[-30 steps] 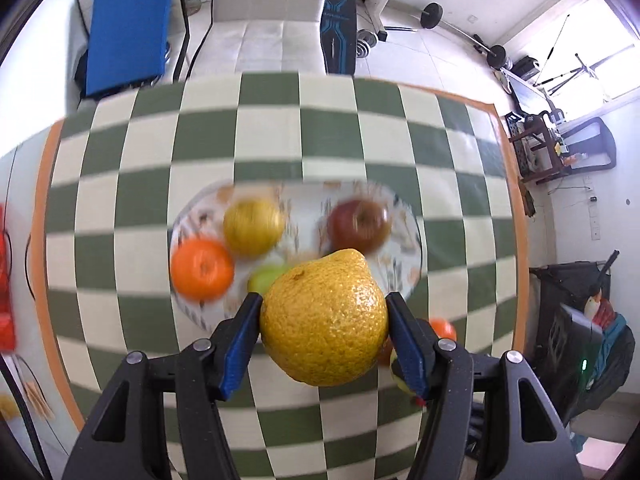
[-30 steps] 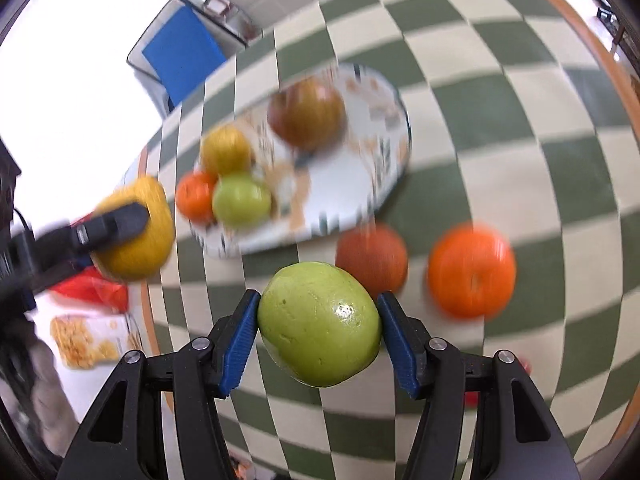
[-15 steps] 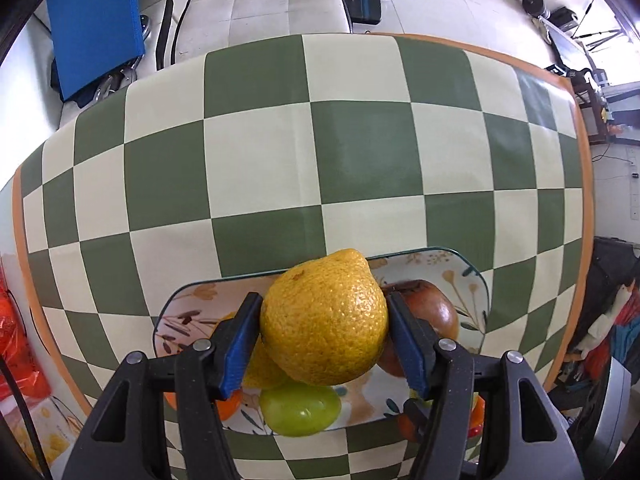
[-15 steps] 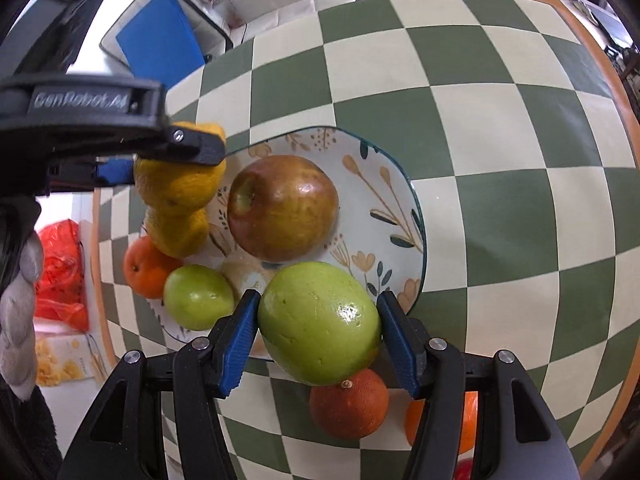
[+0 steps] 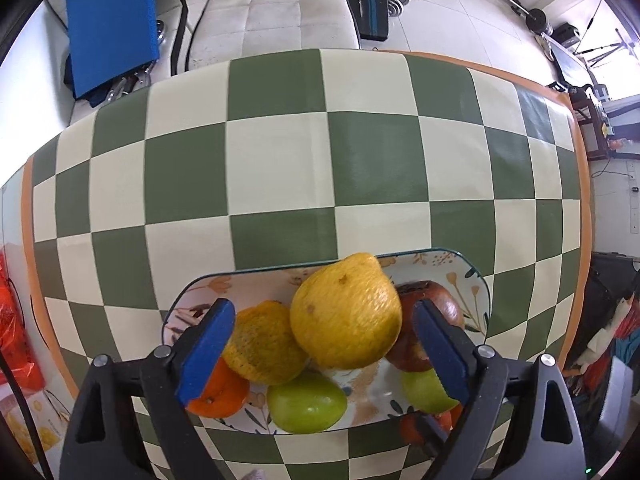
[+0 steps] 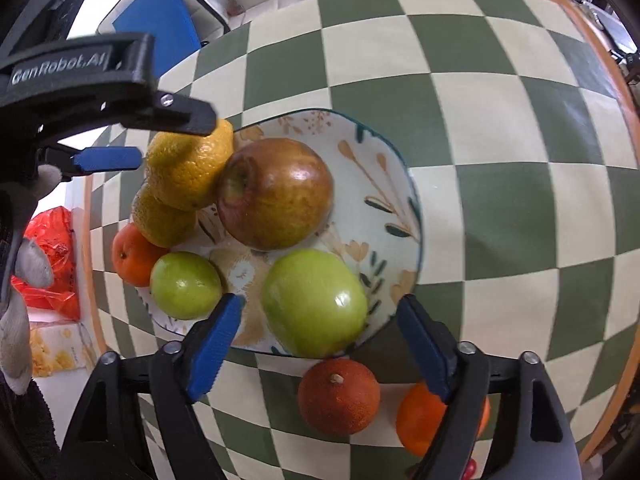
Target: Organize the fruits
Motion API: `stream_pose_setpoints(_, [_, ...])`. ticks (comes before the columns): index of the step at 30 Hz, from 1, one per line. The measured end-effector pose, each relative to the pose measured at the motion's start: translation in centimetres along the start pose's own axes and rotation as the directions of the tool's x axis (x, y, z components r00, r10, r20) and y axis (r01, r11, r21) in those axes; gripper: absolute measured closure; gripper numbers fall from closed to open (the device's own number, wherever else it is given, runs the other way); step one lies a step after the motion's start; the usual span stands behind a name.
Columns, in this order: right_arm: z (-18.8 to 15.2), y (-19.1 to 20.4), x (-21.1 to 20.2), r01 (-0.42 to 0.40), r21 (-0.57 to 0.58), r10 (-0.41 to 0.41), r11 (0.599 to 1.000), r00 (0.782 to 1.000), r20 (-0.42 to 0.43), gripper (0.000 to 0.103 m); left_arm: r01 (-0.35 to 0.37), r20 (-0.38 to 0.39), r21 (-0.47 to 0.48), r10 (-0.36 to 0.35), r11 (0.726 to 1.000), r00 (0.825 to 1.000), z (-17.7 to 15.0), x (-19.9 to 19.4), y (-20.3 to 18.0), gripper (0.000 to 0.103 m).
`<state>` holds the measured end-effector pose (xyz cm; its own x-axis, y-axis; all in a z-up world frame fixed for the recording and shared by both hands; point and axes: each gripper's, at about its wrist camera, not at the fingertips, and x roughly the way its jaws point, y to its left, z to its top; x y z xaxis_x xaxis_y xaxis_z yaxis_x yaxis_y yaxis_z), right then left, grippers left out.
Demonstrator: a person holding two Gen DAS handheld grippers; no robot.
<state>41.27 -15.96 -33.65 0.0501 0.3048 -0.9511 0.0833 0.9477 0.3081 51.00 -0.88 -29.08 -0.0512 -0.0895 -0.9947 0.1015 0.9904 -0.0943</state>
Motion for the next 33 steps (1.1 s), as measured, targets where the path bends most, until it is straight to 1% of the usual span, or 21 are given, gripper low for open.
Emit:
stream_pose_setpoints(2, [-0.4, -0.2, -0.8, 0.028, -0.001, -0.028, 1.000, 0.999, 0.022, 0.011, -0.013, 0.021, -0.013, 0.013, 1.000, 1.000, -0.9, -0.5, 0.5, 0.012])
stream_pose_setpoints(4, [-1.0, -0.2, -1.5, 0.053, -0.002, -0.052, 0.999, 0.998, 0.040, 0.011, -0.026, 0.065, -0.038, 0.028, 0.999, 0.997, -2.4, -1.5, 1.2, 0.012])
stream_pose_setpoints(6, [-1.5, -0.1, -2.3, 0.095, -0.012, -0.094, 0.995, 0.993, 0.073, 0.011, -0.050, 0.112, -0.064, 0.057, 0.997, 0.992, -4.2, -2.4, 1.9, 0.012])
stream_pose_setpoints(8, [-2.0, 0.1, -3.0, 0.122, -0.016, -0.120, 0.992, 0.988, 0.093, 0.011, -0.071, 0.136, -0.081, 0.082, 0.994, 0.987, -5.9, -2.9, 2.4, 0.012])
stream_pose_setpoints(12, [-3.2, 0.6, -4.2, 0.165, -0.019, -0.161, 0.986, 0.977, 0.140, 0.011, -0.075, 0.178, -0.126, 0.097, 0.989, 0.979, -9.9, -3.5, 3.8, 0.012])
stream_pose_setpoints(14, [-3.6, 0.8, -5.1, 0.181, -0.027, -0.175, 0.983, 0.971, 0.160, 0.011, -0.081, 0.193, -0.133, 0.106, 0.988, 0.976, -11.5, -3.7, 3.8, 0.012])
stream_pose_setpoints(17, [-4.6, 0.9, -6.5, 0.188, -0.032, -0.179, 0.982, 0.965, 0.191, 0.011, -0.093, 0.227, -0.134, 0.122, 0.987, 0.966, -14.0, -4.3, 3.6, 0.012])
stream_pose_setpoints(22, [-6.5, 1.4, -9.1, 0.193, -0.036, -0.179, 0.981, 0.953, 0.244, 0.011, -0.122, 0.291, -0.120, 0.152, 0.985, 0.945, -17.2, -5.9, 2.8, 0.012])
stream_pose_setpoints(26, [-8.1, 2.1, -11.1, 0.202, -0.050, -0.178, 0.978, 0.938, 0.296, 0.011, -0.101, 0.331, -0.130, 0.139, 0.986, 0.933, -19.3, -7.7, 2.8, 0.012])
stream_pose_setpoints(33, [-11.2, 2.6, -14.7, 0.198, -0.051, -0.167, 0.979, 0.917, 0.361, 0.011, -0.097, 0.411, -0.133, 0.144, 0.986, 0.900, -22.6, -11.2, 2.3, 0.012])
